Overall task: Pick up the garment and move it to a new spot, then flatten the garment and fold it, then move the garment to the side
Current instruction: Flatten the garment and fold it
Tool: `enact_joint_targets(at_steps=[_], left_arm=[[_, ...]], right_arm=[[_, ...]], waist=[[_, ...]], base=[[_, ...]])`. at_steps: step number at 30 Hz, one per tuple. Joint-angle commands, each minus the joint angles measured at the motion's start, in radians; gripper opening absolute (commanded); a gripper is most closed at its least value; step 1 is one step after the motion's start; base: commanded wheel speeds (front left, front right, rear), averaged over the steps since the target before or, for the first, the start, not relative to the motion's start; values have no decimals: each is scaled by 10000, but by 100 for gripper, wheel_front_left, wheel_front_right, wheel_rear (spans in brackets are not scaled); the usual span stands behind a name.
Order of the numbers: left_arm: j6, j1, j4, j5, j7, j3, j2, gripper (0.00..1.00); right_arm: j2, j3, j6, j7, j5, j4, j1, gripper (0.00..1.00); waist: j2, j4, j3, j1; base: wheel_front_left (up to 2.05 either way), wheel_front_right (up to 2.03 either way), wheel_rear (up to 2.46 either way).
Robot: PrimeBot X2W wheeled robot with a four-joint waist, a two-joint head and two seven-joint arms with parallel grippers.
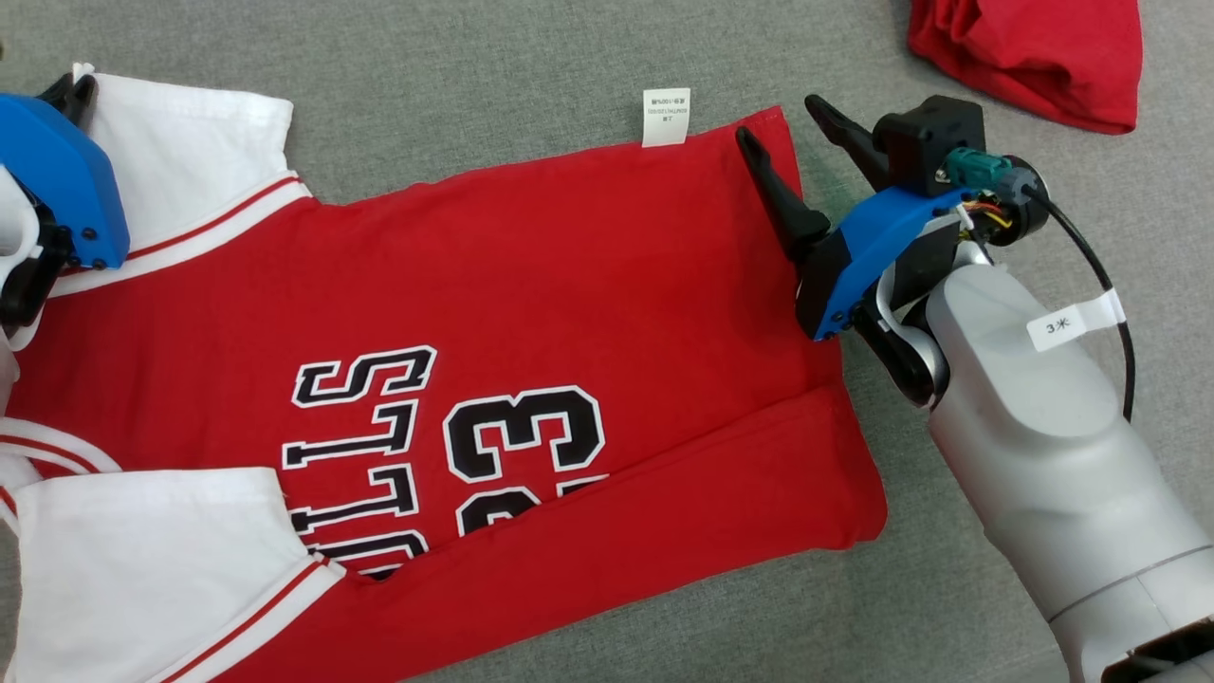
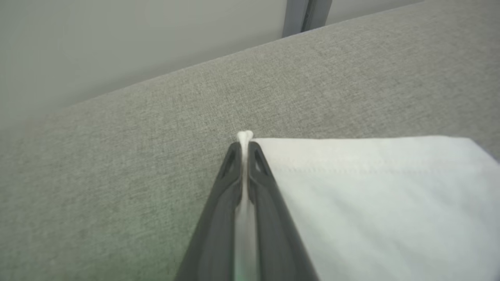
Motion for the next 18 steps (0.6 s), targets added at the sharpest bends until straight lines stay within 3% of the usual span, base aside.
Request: enact_joint_targets(at_steps=[1,7,8,10,11,18], left_arm=[[-11,-75,62,-85,-27,-116,8,0],[-11,-401,-119,-367,-348,-639,-153,0],[-11,-465,-153,-458,-440,-723,-186,0],[-11,-557,-210,-586,-665,-833,-224,0],[-11,-539,-241,-705,-759,-862,-277,0],[-11,-541,-429,-1178,-1756,-1188,-366,0]], right_arm=[[-68,56,2,117,32,120,-212,100],[-1,309,2,741,197,783,-576,100],[21,331,2,817,281,870,-630,74],[-21,420,2,884,333,1003,-671,7],[-10,381,2,775,464,1012,-677,0],[-213,158,2,-116,539,1336,-883,0]], waist=[[0,46,25,1],[0,318,128,1],[0,360,124,1],[0,421,103,1],[0,461,73,1],[0,742,-336,1]], base=[[0,0,0],[0,0,0],[0,0,0],[0,0,0],[0,0,0],[0,0,0]])
